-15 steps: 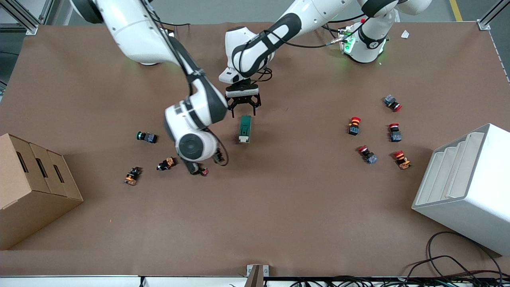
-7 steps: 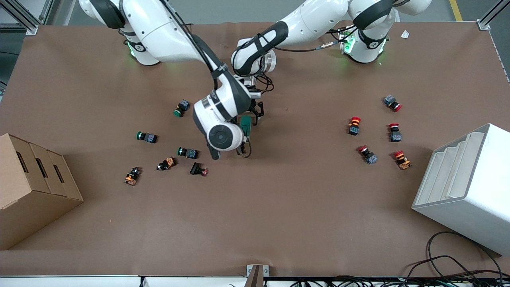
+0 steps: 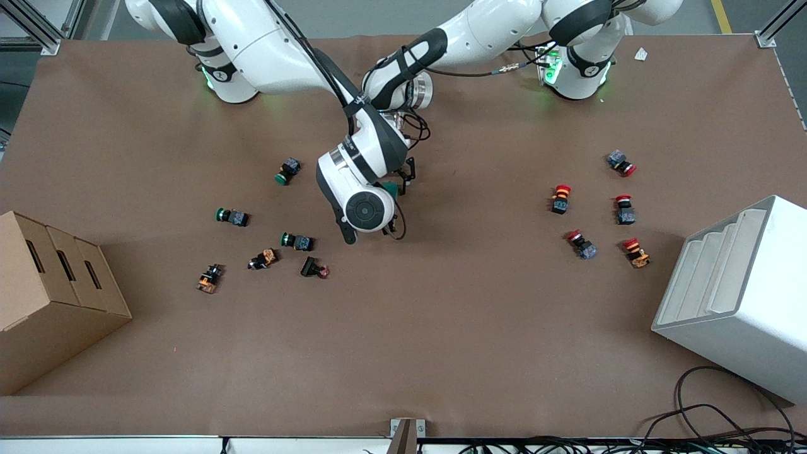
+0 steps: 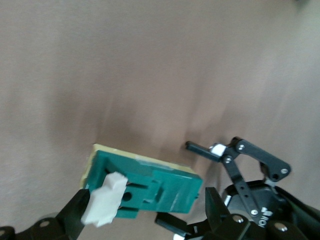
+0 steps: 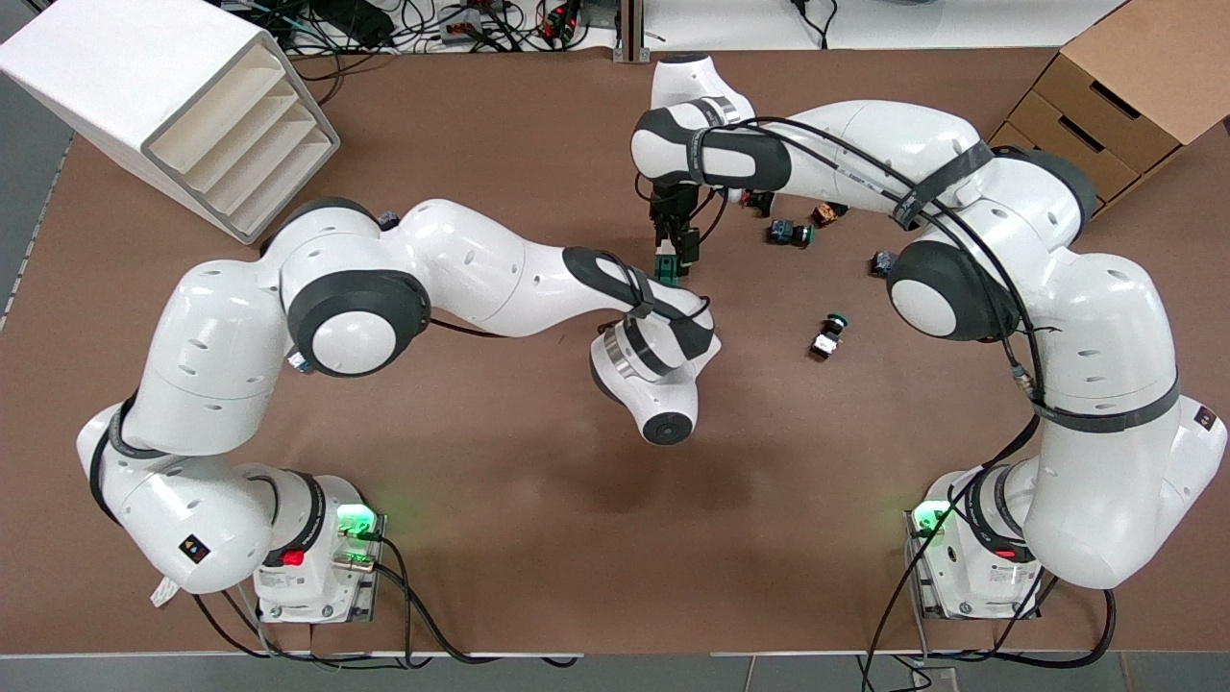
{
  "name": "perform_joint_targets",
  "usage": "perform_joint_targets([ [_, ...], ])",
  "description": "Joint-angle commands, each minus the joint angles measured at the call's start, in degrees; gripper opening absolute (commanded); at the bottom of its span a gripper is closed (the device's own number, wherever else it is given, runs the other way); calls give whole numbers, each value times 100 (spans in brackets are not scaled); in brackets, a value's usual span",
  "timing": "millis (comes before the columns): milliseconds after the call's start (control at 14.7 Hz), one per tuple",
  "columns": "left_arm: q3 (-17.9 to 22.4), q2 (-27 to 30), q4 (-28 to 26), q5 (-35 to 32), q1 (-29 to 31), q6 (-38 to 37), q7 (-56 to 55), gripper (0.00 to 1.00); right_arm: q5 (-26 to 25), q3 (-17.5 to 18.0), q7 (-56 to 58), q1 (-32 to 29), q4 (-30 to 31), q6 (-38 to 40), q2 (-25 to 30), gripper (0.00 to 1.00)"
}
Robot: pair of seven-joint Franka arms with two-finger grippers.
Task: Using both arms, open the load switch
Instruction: 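Press the white lever down with the right gripper while the left gripper holds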
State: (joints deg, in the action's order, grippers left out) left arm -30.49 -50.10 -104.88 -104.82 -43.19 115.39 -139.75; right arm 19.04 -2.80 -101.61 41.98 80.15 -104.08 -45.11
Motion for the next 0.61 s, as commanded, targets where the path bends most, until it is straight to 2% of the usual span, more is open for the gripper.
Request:
perform_joint_targets([
  [0, 34, -263, 47, -170, -93, -16, -185, 99, 109, 34, 219, -67, 44, 327, 55, 100],
  [409, 140, -387, 64, -250, -146, -16, -184, 99, 144, 87, 422, -120, -210, 1011, 64, 100],
  [545, 140, -387, 64, -250, -146, -16, -184, 99, 310, 87, 448, -173, -342, 1214, 64, 100],
])
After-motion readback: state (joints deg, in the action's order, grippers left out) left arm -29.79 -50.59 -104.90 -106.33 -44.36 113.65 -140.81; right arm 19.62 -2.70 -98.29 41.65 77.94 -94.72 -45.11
